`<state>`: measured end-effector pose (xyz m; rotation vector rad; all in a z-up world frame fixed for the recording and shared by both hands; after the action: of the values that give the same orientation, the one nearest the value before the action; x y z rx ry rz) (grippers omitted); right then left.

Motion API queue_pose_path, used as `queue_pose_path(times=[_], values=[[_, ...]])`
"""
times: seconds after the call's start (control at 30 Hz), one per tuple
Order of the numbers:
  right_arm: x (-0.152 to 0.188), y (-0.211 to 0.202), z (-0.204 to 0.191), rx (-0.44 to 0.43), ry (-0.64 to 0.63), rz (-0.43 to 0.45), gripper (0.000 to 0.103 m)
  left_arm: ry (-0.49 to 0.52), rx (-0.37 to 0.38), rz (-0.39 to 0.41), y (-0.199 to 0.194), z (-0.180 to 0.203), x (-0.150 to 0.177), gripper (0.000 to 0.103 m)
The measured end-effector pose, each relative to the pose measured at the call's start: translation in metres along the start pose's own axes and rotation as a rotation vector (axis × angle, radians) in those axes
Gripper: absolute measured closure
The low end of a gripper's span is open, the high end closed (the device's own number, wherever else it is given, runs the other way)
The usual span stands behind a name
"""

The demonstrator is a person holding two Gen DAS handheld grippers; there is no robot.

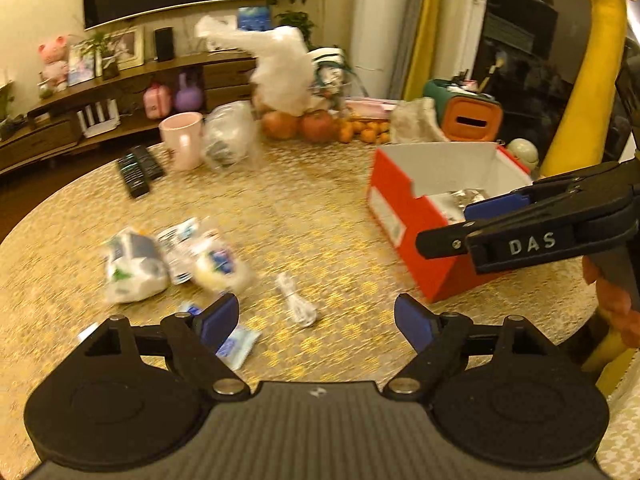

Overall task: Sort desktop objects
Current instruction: 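Withdraw both tools from the shoebox toward the remaining table items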

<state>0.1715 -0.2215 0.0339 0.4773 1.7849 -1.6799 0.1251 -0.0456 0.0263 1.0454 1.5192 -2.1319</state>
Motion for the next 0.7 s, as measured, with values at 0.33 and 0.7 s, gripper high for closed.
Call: queue_pose_path(times=[0.33, 0.7], values=[[-0.005, 0.024, -0.041, -0.036, -0.031, -0.016, 0.038, -0.074, -0.061, -0.002, -0.008, -0.056, 0.021, 0.001], [-0.006, 0.062, -0.067, -0.043, -0.056, -0.067, 0.037, -0.161, -0.107, -0.004, -0.003, -0.12, 0.039, 0.0]])
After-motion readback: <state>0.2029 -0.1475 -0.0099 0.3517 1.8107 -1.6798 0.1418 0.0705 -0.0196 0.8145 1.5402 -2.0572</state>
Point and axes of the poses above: each gripper's, at about its wrist camera, not at the fingertips, and y roughly the way its jaws point, z to its right, x to its underside, the point moved 3 cm from there along y, roughly the way its jaws point, and after that the axes turned 9 degrees about x, right-handed, at the moved point
